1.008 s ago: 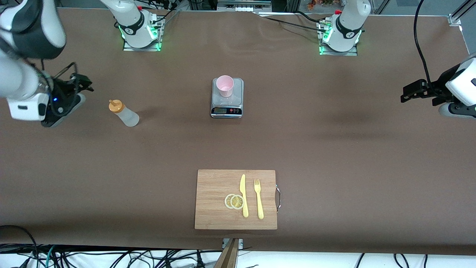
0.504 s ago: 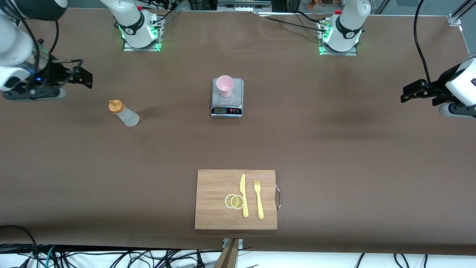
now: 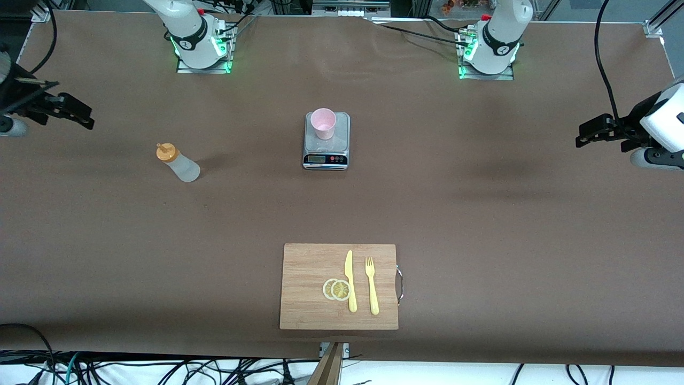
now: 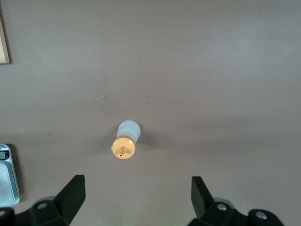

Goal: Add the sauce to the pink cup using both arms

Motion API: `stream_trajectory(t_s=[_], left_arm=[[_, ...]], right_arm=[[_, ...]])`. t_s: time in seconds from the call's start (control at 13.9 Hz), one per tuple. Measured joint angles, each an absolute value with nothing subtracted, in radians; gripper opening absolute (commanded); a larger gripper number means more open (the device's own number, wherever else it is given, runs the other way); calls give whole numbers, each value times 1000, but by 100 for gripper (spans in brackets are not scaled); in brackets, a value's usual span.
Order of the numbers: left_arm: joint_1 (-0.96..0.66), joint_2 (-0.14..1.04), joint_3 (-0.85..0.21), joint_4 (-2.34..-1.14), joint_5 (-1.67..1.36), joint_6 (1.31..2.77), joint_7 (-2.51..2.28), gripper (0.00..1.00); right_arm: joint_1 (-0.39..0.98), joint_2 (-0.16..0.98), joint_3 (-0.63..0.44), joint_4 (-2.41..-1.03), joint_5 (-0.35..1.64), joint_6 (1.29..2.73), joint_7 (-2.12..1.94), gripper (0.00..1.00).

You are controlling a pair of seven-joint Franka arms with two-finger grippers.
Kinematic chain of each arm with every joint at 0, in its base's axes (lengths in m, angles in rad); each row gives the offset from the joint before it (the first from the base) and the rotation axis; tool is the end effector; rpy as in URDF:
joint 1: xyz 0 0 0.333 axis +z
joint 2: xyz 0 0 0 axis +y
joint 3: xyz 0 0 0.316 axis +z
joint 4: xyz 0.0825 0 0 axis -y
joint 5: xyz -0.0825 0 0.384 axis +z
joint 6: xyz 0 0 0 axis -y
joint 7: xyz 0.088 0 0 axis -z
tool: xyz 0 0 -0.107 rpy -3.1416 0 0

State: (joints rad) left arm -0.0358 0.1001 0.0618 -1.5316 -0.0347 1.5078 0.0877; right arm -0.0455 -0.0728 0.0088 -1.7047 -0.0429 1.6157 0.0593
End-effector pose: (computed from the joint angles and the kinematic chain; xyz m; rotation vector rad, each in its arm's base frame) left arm 0.5760 0.0094 0.5812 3.0988 -0.0956 -0.1892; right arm 0.5334 -0.0238 0.6047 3.0944 -0.1452 -0.0243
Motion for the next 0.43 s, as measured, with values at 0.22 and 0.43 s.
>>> stream_trajectory(t_s=[0.22,0.43], left_arm=[[-36,100,62,-1532,-35,1508,88,100],[-36,100,62,-1532,-35,1508,88,100]], right_arm=[[-45,-75,-7,-1690,-36,1614,70,100],[-43,-61,-8,-1690,-34,1670,76,100]])
